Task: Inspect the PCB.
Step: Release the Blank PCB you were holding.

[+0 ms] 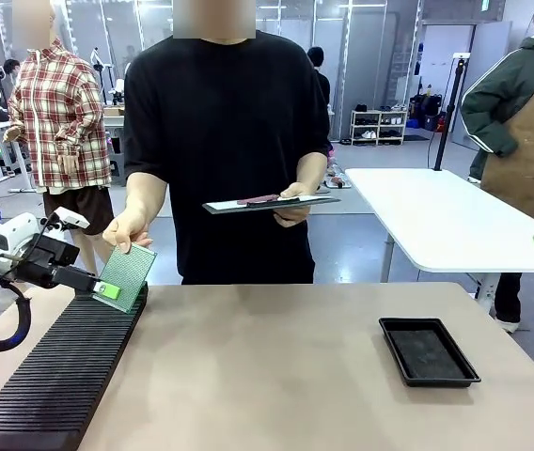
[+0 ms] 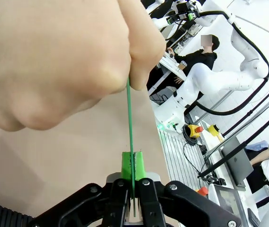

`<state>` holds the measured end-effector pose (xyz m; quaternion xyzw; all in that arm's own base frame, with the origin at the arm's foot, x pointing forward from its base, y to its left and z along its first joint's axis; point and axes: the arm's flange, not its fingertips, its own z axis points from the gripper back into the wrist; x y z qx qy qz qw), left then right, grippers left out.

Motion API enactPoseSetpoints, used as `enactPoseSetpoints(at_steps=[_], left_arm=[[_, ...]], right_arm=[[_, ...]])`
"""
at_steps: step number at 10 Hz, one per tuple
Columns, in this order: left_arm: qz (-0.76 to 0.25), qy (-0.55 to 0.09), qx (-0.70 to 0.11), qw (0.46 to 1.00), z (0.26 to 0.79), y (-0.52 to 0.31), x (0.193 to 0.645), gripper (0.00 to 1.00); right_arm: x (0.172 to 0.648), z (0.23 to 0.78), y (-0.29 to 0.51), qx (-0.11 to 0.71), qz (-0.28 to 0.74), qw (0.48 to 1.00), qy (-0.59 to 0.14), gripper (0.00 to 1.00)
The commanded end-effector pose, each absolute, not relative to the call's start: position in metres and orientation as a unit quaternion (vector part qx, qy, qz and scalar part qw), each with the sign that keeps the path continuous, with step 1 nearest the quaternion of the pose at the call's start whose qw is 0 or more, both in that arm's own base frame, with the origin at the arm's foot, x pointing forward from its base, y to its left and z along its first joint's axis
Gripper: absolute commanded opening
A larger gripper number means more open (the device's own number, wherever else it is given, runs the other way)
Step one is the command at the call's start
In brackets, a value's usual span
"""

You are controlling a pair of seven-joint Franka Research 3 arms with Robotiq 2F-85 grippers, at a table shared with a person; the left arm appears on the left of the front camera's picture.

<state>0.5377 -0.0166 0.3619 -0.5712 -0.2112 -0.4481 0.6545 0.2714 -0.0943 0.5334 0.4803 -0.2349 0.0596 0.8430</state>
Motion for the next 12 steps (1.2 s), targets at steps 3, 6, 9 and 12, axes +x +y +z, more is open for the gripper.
enactPoseSetpoints(at_steps=[3, 6, 9, 12], left_arm=[[-0.448, -0.211, -0.571, 0.654, 0.362, -0.017, 0.538, 0.03], [-0.459, -0.209, -0.573, 0.646, 0.367, -0.012, 0.536, 0.64], [-0.453, -0.209, -0.574, 0.650, 0.370, -0.008, 0.539, 0.92], [-0.441, -0.208, -0.571, 0.660, 0.376, -0.006, 0.545, 1.00]], right_arm=[[0.273, 0.533, -0.095, 0.485, 0.066, 0.838, -0.242, 1.00], [0.273, 0.533, -0.095, 0.485, 0.066, 0.838, -0.242, 1.00], [0.273, 0.533, -0.095, 0.485, 0.066, 0.838, -0.242, 1.00], [0.273, 0.533, -0.095, 0.485, 0.066, 0.838, -0.242, 1.00]])
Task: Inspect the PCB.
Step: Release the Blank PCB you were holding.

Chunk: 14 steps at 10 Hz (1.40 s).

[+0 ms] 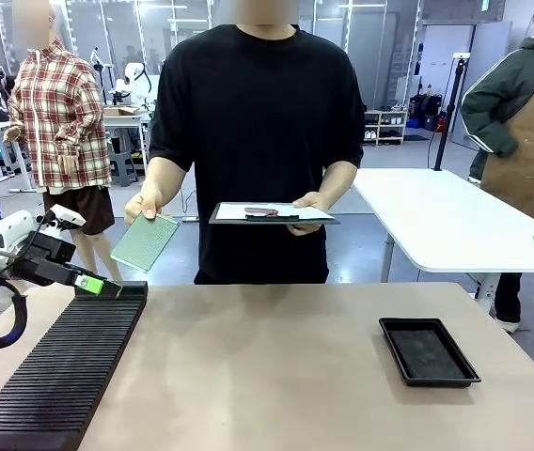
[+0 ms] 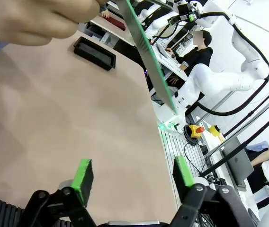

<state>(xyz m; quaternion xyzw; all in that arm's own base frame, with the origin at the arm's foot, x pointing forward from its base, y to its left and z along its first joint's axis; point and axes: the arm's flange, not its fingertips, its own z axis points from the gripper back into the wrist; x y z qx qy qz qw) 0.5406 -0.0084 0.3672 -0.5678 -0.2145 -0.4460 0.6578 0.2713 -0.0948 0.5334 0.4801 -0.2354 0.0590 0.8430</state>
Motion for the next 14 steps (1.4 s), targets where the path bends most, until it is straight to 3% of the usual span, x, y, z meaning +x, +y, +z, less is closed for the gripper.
enactPoseSetpoints(at_steps=[1, 5, 7, 10, 14], left_arm=[[-0.437, -0.207, -0.572, 0.663, 0.377, -0.006, 0.546, 0.98], [-0.396, -0.212, -0.582, 0.677, 0.392, -0.002, 0.542, 1.00], [-0.375, -0.180, -0.577, 0.703, 0.424, 0.016, 0.521, 1.00], [-0.353, -0.134, -0.471, 0.797, 0.496, 0.069, 0.466, 1.00], [-0.326, -0.151, -0.326, 0.874, 0.573, 0.099, 0.404, 1.00]], right_arm=[[0.273, 0.533, -0.095, 0.485, 0.066, 0.838, -0.242, 1.00], [0.273, 0.533, -0.095, 0.485, 0.066, 0.838, -0.242, 1.00], [0.273, 0.533, -0.095, 0.485, 0.066, 0.838, -0.242, 1.00], [0.273, 0.533, -0.095, 0.485, 0.066, 0.838, -0.242, 1.00], [0.273, 0.533, -0.095, 0.485, 0.066, 0.838, -0.242, 1.00]])
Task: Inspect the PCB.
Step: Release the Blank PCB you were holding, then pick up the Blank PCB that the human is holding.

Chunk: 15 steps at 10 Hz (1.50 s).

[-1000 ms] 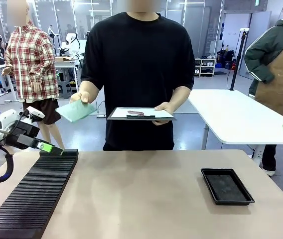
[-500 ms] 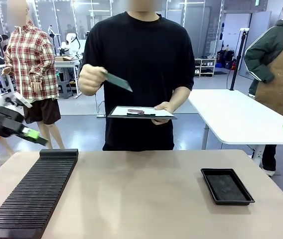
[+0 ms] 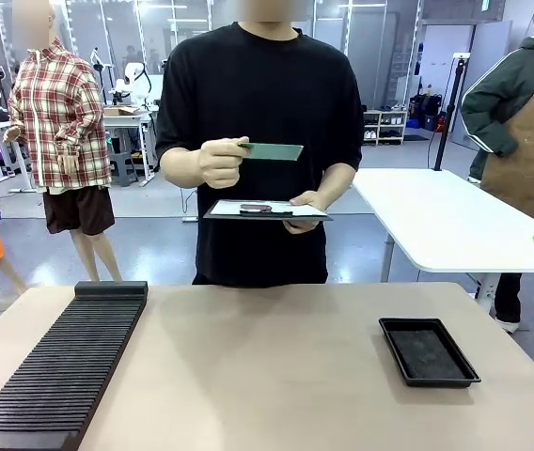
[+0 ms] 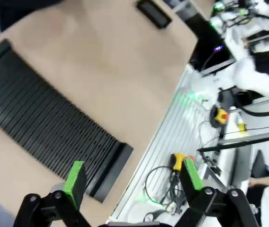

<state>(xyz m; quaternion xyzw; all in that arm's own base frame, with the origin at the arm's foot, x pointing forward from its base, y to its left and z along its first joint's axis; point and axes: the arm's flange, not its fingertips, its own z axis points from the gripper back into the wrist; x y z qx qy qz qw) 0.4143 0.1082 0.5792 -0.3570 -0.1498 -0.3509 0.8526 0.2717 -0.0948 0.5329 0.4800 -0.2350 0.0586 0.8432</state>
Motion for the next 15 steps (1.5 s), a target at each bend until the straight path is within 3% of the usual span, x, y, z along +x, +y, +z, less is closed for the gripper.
enactPoseSetpoints(at_steps=[1, 6, 15], left_arm=[[-0.313, -0.168, -0.309, 0.882, 0.585, 0.102, 0.386, 1.00], [-0.315, -0.235, -0.278, 0.877, 0.608, 0.088, 0.334, 1.00], [-0.325, -0.226, -0.286, 0.873, 0.614, 0.095, 0.338, 1.00]], right_arm=[[0.273, 0.533, -0.095, 0.485, 0.066, 0.838, -0.242, 1.00], [0.273, 0.533, -0.095, 0.485, 0.066, 0.838, -0.242, 1.00], [0.272, 0.533, -0.095, 0.481, 0.059, 0.843, -0.236, 1.00]])
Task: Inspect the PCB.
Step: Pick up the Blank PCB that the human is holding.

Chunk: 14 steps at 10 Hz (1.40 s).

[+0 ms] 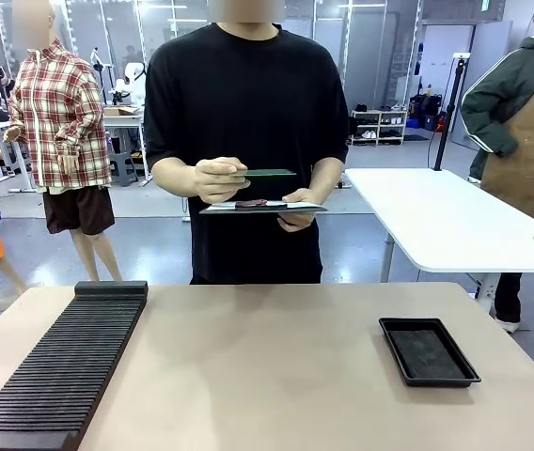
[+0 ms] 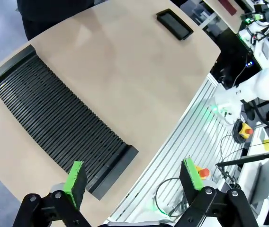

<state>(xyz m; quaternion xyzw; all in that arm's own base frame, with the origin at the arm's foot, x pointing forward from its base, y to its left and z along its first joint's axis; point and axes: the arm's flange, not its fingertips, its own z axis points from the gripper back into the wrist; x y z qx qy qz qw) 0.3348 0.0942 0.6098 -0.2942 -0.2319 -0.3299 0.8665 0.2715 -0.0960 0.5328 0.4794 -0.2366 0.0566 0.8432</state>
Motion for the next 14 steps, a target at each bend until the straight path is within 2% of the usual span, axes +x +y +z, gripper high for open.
enactPoseSetpoints(at_steps=[1, 14], left_arm=[[-0.325, -0.226, -0.286, 0.873, 0.6145, 0.0951, 0.3376, 1.00], [-0.325, -0.226, -0.286, 0.873, 0.6145, 0.0951, 0.3376, 1.00]], right_arm=[[0.2719, 0.5329, -0.0949, 0.481, 0.059, 0.843, -0.236, 1.00], [0.2719, 0.5329, -0.0949, 0.481, 0.059, 0.843, -0.236, 1.00]])
